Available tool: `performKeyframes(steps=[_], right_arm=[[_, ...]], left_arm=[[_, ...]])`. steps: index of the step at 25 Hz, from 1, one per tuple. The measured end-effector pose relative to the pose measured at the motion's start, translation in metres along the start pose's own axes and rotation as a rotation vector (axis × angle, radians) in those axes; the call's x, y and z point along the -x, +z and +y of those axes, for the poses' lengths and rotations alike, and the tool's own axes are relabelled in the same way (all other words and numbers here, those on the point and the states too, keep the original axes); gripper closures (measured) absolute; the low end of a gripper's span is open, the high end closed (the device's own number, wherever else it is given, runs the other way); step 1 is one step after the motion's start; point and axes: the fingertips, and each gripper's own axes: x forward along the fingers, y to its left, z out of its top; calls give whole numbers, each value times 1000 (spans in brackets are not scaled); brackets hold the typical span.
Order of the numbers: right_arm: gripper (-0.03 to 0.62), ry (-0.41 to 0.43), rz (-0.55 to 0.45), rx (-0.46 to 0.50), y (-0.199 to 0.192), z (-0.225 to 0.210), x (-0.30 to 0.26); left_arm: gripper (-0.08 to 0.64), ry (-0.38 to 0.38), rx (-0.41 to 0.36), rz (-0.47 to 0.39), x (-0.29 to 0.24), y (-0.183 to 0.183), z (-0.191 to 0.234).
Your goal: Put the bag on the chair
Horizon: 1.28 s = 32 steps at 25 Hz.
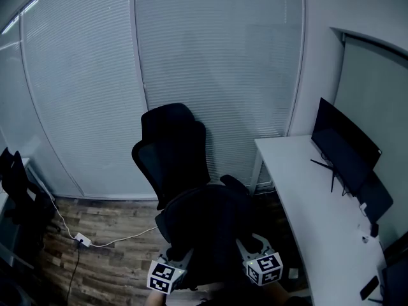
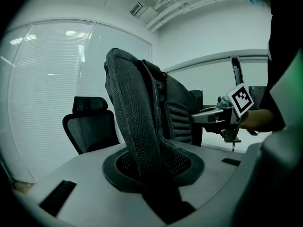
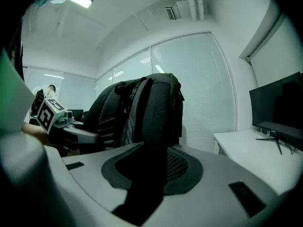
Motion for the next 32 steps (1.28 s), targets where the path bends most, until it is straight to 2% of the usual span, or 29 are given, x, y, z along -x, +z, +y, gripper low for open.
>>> performKeyframes(steps=[8,21,27,32], right_arm=[[471,19,15,3,7,-36,-45],[471,162,30,22,15,-135,-121],[471,214,45,41,14,-164,-152],[471,213,67,32,8,-172,-188]], left_arm=[[433,18,23,14,-49,8,25],[433,160,73,42,-150,29,38],[433,222,114,49,-184,27,45],[433,227,132,71,-206,18,71]])
